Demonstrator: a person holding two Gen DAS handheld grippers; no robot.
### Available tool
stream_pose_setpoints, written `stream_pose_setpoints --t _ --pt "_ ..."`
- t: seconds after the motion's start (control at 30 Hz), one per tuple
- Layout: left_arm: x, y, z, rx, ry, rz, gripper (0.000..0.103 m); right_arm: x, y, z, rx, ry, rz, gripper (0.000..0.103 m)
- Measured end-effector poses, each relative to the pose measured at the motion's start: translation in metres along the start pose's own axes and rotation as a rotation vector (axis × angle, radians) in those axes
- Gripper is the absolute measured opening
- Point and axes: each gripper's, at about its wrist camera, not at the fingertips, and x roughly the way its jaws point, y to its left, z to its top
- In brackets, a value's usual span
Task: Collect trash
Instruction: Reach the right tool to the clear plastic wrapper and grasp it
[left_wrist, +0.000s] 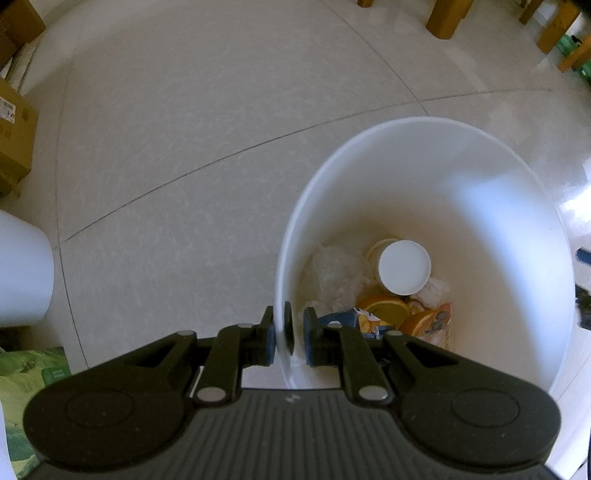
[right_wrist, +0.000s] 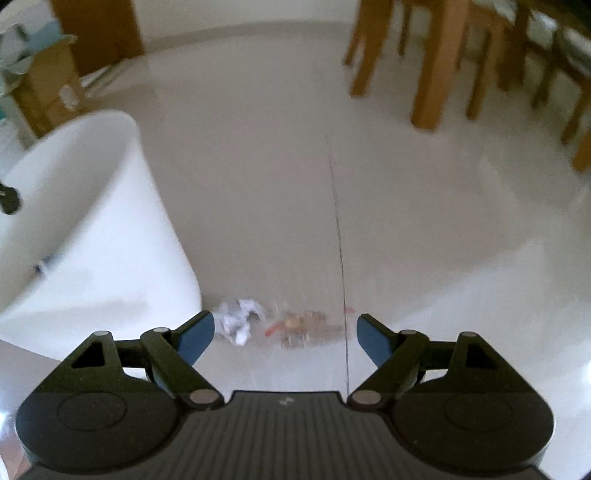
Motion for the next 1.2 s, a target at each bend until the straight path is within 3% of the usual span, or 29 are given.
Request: stream_pose_setpoints --t 0.23,0.57,0.83,1.2 --pt "-0.001 -0.001 0.0 0.011 0.0 0.002 0.012 0.051 -0.018 -0.02 0.175 0.065 -0.04 0.088" --pt "-0.001 -0.002 0.001 0.017 -0.001 0.005 0.014 0.113 -0.043 -0.01 0.374 0.089 -0.13 0.088" --pt "-0.001 -0.002 -0.001 0.018 -0.007 0.006 0.014 0.156 -0.061 0.004 0.466 0.089 -0.23 0.088" --pt "0.0 -0.004 -0.001 0.022 -0.009 0.013 0.015 0.197 -0.07 -0.002 0.532 0.204 -0.24 0.088"
